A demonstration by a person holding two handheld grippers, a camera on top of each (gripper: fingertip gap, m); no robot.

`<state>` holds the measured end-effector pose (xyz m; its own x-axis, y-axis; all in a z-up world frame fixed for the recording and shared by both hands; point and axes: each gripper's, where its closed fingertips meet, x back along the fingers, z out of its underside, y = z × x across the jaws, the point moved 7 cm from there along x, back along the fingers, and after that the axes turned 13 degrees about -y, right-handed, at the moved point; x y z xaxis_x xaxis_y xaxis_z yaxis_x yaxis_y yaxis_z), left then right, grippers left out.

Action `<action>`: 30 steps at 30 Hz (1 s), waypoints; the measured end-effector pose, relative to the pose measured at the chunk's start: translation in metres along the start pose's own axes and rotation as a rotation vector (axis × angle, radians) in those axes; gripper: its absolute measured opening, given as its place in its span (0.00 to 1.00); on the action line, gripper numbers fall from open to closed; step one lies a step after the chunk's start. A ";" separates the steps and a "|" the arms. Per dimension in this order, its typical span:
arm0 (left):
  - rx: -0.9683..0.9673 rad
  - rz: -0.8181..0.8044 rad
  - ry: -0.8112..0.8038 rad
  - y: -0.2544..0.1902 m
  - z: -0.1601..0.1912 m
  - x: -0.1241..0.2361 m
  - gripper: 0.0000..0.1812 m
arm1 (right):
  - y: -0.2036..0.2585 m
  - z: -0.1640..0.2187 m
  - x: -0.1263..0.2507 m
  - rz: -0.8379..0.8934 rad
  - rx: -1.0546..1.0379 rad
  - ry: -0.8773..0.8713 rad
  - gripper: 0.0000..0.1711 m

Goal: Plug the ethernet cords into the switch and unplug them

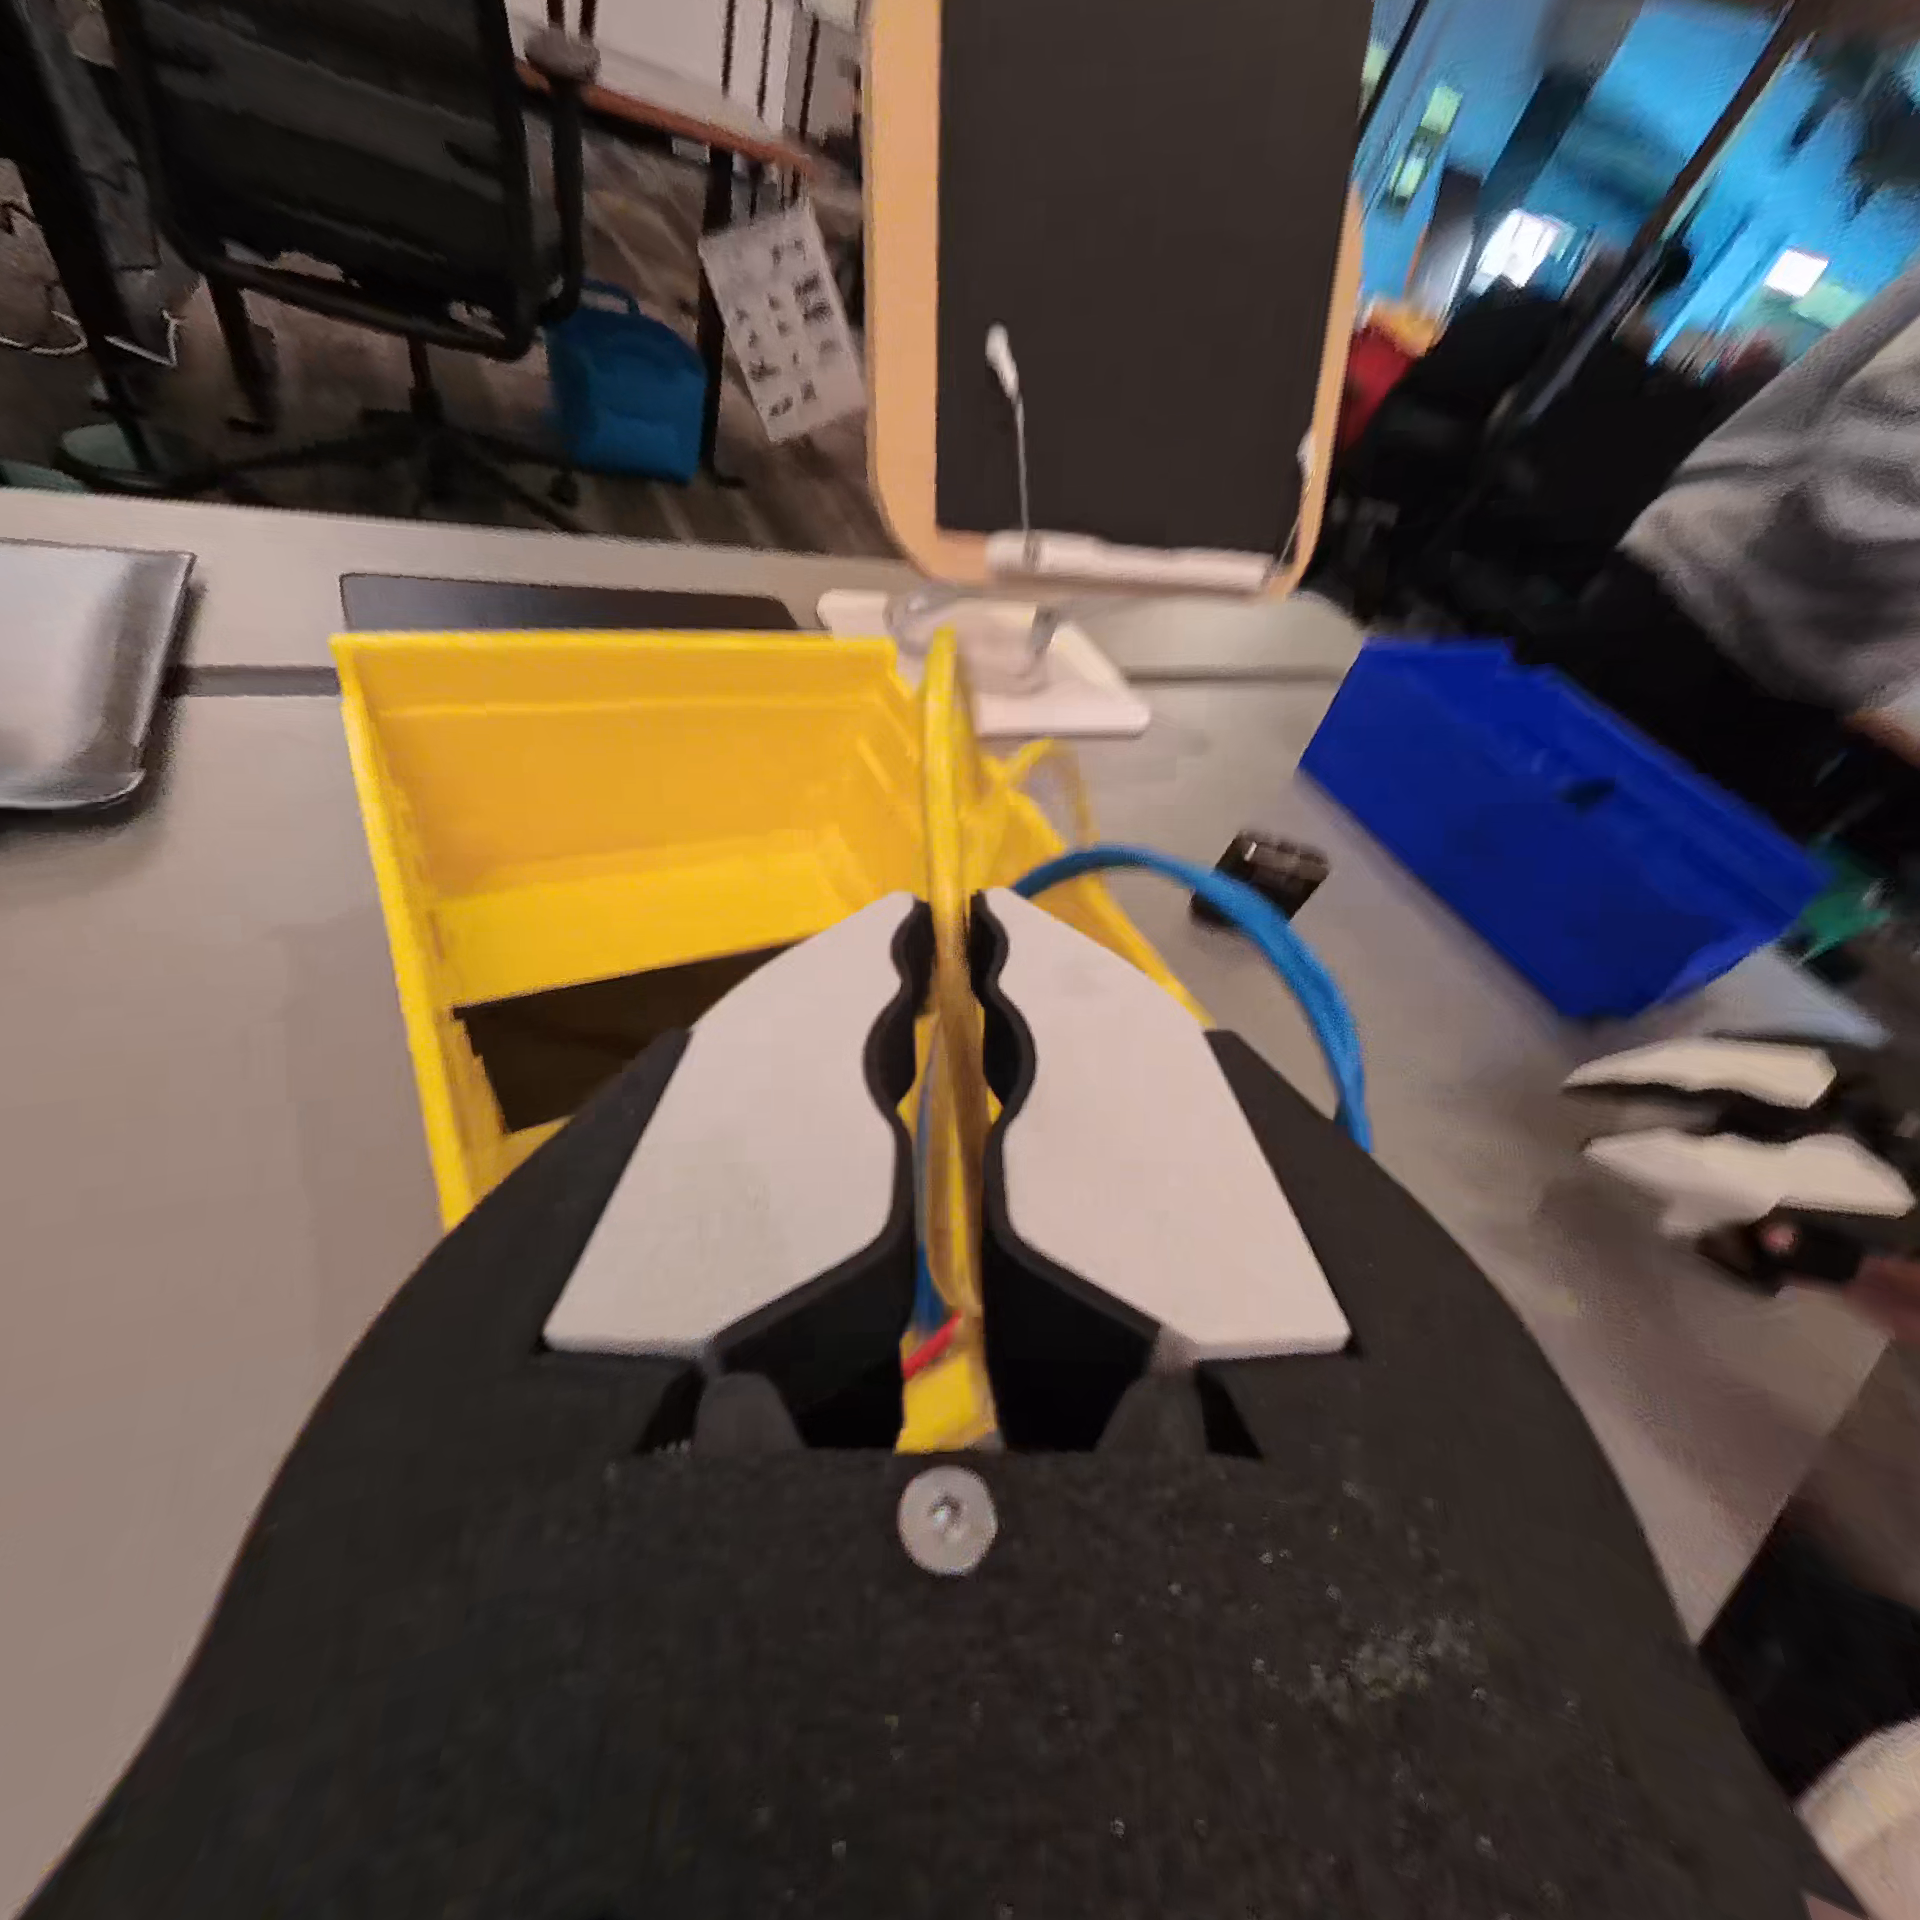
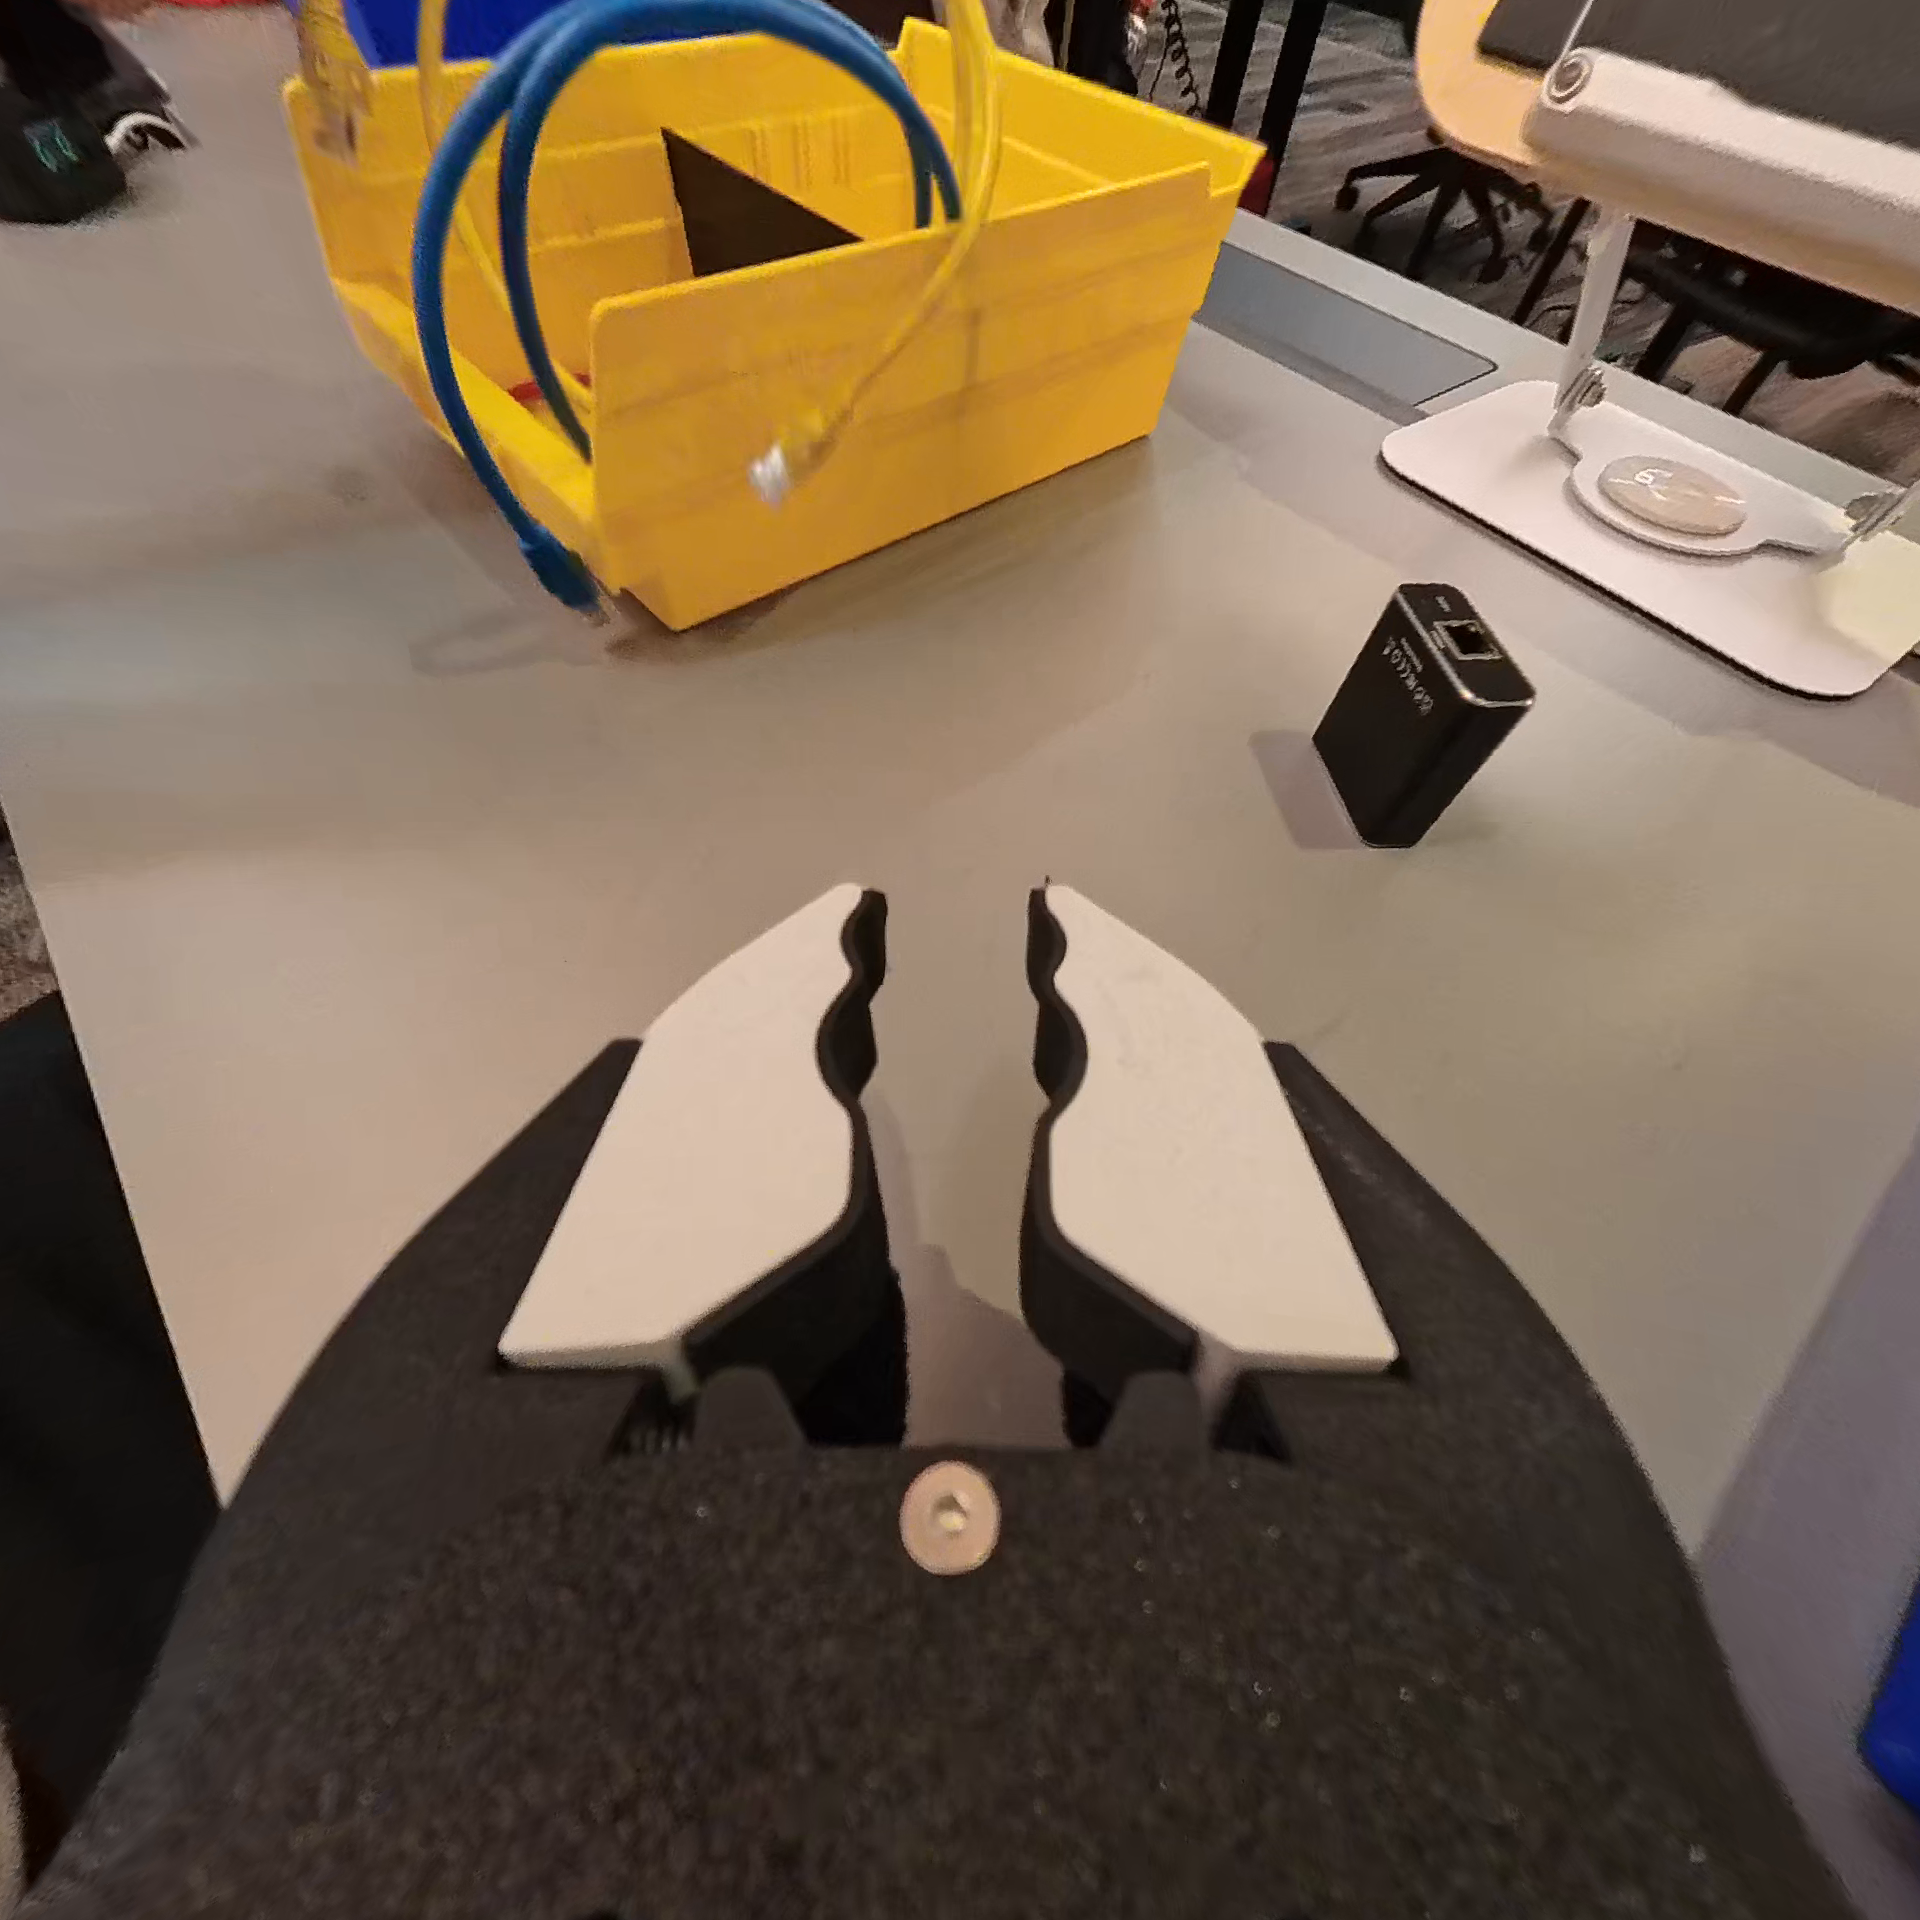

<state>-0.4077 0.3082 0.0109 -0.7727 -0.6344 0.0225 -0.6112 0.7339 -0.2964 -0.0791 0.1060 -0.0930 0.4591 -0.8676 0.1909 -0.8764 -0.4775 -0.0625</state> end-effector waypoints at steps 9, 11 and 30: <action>-0.402 -0.079 0.265 -0.012 0.037 0.048 0.03 | 0.001 0.007 -0.002 -0.006 0.031 0.036 0.15; -0.403 -0.024 0.235 -0.028 0.034 0.056 0.03 | 0.001 0.008 -0.003 -0.007 0.031 0.041 0.15; -0.366 0.406 0.317 -0.144 0.122 0.115 0.12 | 0.000 0.011 -0.002 -0.015 0.026 0.058 0.15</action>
<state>-0.3877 0.0994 -0.0600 -0.9343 -0.2263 0.2753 -0.2343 0.9721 0.0037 -0.0781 0.1064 -0.1043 0.4619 -0.8514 0.2485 -0.8653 -0.4941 -0.0848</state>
